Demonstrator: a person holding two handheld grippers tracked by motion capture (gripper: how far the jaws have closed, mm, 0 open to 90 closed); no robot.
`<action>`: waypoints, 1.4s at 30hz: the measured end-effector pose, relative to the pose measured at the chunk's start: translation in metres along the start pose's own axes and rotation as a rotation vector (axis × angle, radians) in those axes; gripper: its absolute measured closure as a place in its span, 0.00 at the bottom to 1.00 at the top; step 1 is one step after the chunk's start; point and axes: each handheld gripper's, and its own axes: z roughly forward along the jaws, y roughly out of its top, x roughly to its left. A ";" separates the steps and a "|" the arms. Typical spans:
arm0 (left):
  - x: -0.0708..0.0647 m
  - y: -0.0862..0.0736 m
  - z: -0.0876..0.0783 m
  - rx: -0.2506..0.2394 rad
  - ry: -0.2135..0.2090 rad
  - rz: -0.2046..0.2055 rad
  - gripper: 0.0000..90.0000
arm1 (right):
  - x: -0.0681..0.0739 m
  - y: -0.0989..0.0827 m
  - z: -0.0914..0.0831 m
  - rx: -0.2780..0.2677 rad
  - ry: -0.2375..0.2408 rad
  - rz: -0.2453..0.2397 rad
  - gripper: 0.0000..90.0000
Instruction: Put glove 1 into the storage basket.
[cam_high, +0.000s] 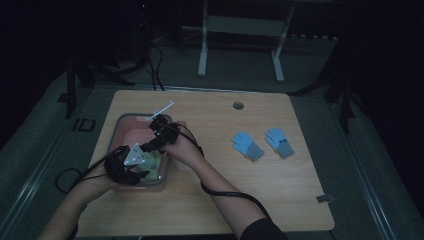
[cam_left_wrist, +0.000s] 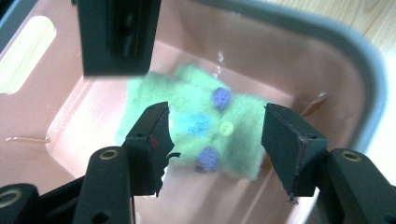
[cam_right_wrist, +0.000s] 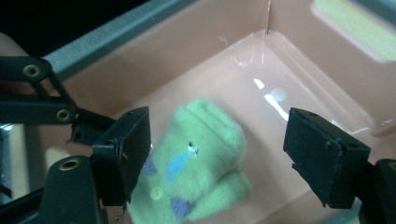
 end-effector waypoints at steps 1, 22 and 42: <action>0.000 0.001 -0.001 -0.003 0.001 -0.001 0.47 | 0.000 -0.001 -0.007 -0.013 0.003 -0.002 0.22; -0.034 0.055 0.005 -0.093 -0.080 -0.001 0.48 | -0.020 -0.068 -0.072 -0.044 -0.016 0.022 0.18; -0.069 0.084 0.041 -0.110 -0.185 -0.042 0.18 | -0.048 -0.129 -0.108 -0.071 -0.096 0.049 0.17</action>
